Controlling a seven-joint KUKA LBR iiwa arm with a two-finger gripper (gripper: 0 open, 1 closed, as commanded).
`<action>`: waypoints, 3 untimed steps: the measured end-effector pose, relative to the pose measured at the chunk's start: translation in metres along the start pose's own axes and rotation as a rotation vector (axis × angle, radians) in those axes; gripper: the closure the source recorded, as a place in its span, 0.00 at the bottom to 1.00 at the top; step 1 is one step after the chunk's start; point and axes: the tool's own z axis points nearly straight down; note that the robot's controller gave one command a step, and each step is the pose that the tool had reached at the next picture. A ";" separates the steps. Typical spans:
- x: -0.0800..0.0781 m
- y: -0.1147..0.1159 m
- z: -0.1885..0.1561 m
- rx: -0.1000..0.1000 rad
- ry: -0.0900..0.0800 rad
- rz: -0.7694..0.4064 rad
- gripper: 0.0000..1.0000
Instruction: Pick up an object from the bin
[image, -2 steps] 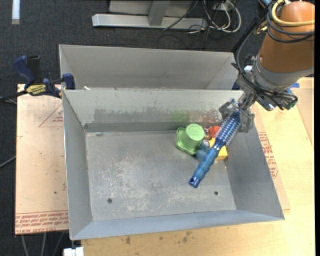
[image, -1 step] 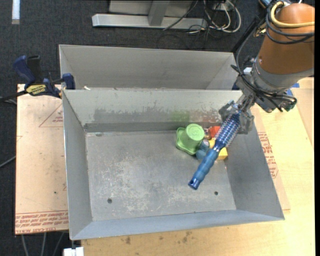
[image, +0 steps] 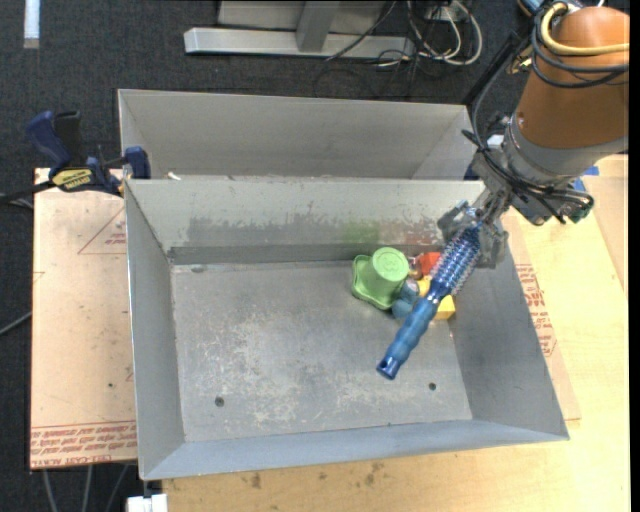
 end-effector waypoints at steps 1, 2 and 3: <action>0.000 0.000 0.000 0.000 0.000 0.000 1.00; 0.000 0.000 0.000 0.000 0.000 0.000 1.00; 0.000 0.000 0.000 0.000 0.000 0.000 1.00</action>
Offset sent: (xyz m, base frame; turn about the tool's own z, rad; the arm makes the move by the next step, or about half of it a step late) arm 0.0000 0.0000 0.0000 0.0000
